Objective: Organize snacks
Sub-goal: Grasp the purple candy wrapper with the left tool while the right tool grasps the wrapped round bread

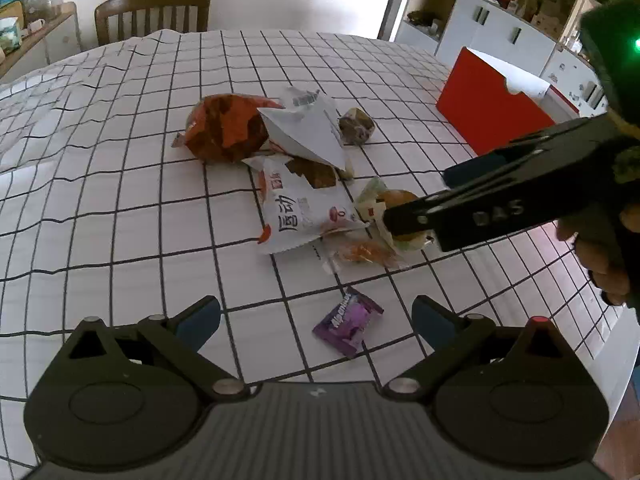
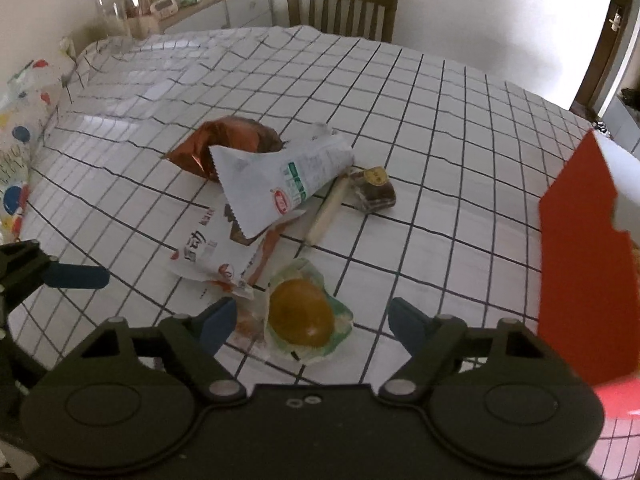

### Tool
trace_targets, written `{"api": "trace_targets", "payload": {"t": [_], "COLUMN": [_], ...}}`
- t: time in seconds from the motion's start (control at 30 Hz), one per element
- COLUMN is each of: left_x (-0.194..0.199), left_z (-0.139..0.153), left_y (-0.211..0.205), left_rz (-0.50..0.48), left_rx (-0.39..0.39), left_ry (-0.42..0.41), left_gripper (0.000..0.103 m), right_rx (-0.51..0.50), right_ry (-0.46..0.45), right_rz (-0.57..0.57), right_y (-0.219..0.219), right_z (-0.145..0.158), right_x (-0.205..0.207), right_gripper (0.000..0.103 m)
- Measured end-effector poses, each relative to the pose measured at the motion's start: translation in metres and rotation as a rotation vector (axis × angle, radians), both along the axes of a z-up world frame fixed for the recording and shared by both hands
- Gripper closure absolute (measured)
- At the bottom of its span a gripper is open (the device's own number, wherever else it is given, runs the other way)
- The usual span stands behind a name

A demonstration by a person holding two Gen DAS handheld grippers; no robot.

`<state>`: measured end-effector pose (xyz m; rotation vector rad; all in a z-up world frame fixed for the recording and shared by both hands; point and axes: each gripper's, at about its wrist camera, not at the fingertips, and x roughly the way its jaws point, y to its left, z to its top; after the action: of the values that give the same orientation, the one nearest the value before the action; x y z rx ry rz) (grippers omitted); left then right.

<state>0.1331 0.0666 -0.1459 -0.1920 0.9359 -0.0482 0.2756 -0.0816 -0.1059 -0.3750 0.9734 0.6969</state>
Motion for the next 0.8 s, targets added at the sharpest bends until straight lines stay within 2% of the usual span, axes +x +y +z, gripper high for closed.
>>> {"api": "trace_targets", "payload": {"t": [0.17, 0.23, 0.4, 0.47, 0.53, 0.57, 0.7, 0.8], "left_x": [0.001, 0.002, 0.007, 0.008, 0.009, 0.010, 0.007, 0.005], "left_z": [-0.004, -0.005, -0.008, -0.008, -0.008, -0.008, -0.008, -0.008], "left_y": [-0.006, -0.008, -0.012, -0.013, -0.015, -0.017, -0.025, -0.029], "left_rz": [-0.030, -0.042, -0.079, -0.100, -0.121, -0.133, -0.193, -0.211], "left_rx": [0.005, 0.009, 0.008, 0.006, 0.001, 0.006, 0.040, 0.056], "left_ry": [0.012, 0.011, 0.014, 0.012, 0.012, 0.011, 0.002, -0.004], "left_gripper": [0.026, 0.028, 0.045, 0.054, 0.063, 0.067, 0.078, 0.081], "right_rx": [-0.024, -0.019, -0.023, -0.017, -0.020, -0.021, -0.006, -0.004], "right_ry": [0.034, 0.051, 0.060, 0.063, 0.055, 0.054, 0.051, 0.039], "right_rz": [0.009, 0.010, 0.025, 0.021, 0.003, -0.003, -0.018, -0.032], "right_y": [0.006, 0.007, 0.011, 0.012, 0.011, 0.011, 0.006, 0.003], "right_z": [-0.014, -0.016, -0.020, -0.020, -0.020, -0.021, -0.020, -0.019], "right_x": [0.007, 0.009, 0.009, 0.010, 0.011, 0.012, 0.011, 0.007], "right_gripper": [0.032, 0.034, 0.034, 0.038, 0.047, 0.048, 0.050, 0.051]}}
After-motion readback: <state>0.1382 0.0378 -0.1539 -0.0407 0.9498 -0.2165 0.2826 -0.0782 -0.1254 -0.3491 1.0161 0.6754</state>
